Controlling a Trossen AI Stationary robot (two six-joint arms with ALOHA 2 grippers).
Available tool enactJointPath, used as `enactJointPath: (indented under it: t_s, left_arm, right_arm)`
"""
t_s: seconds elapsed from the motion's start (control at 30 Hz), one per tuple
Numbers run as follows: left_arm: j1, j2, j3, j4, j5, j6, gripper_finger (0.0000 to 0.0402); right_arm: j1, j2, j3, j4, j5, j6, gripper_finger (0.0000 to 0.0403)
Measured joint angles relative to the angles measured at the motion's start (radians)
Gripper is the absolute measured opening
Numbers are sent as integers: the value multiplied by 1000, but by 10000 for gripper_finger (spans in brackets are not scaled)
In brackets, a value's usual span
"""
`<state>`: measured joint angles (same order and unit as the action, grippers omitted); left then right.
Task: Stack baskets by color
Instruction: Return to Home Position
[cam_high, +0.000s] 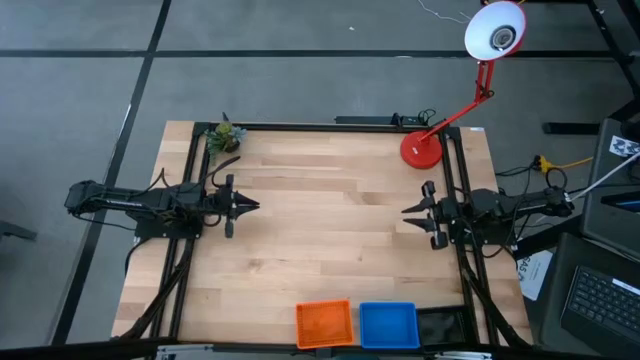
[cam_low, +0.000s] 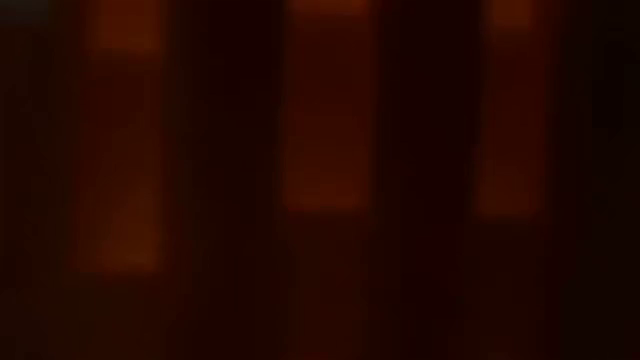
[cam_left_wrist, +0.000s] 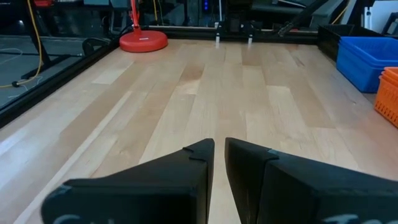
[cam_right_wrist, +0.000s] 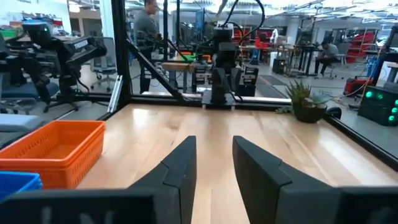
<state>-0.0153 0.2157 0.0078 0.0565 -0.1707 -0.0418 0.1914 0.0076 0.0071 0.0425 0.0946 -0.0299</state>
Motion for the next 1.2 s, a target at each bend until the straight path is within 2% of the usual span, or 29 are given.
enactJointPath:
  t_s: [0.7,0.9,1.0,1.2]
  left_arm:
    - [0,-1,0,-2,0,0,31]
    - [0,-97,0,-13,3,0,31]
    - [0,-204,0,-15,4,0,31]
    - [0,-213,1,-22,11,0,31]
  right_arm:
    - [0,3,0,-1,-2,-1,106]
    - [0,4,0,0,-2,-2,106]
    - [0,4,0,0,-2,-2,106]
    - [0,4,0,0,-1,-2,106]
